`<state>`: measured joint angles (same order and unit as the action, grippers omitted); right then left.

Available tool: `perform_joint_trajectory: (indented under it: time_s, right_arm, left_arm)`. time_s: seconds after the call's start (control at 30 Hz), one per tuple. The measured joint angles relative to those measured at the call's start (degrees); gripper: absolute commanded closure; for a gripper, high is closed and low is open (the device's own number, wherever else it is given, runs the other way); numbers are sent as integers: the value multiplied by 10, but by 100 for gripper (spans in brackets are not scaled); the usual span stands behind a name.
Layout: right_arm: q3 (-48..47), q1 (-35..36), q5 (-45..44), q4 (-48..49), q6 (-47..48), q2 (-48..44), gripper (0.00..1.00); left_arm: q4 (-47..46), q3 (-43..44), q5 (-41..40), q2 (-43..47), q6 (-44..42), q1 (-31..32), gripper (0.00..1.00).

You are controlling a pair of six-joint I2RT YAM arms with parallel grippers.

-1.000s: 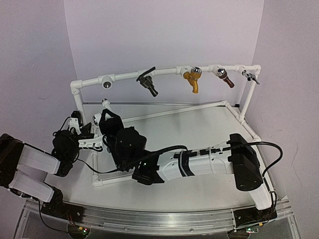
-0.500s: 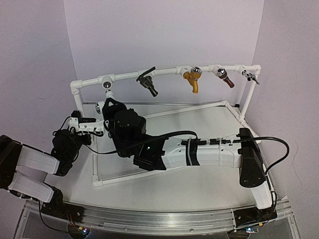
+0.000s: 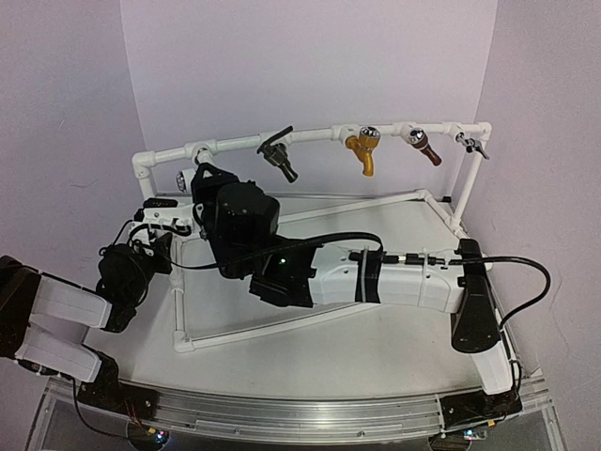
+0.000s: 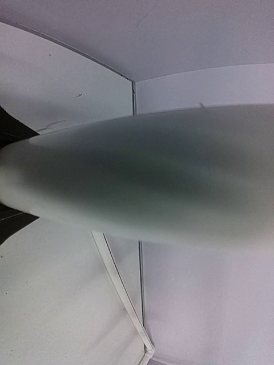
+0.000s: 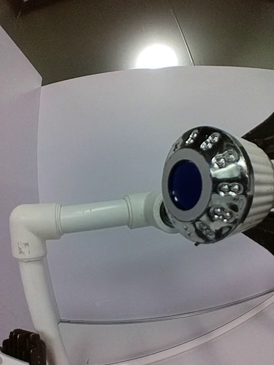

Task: Install the water faucets
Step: Place the adaptor at the water faucet.

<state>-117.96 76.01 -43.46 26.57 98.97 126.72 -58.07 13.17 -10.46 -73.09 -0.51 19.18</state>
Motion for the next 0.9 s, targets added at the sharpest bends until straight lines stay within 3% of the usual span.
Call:
perform_joint_trajectory:
  time_s: [0.9]
  right_arm:
    - [-7, -7, 22, -40, -59, 0, 100]
  left_arm:
    - [1, 0, 3, 1, 0, -1, 100]
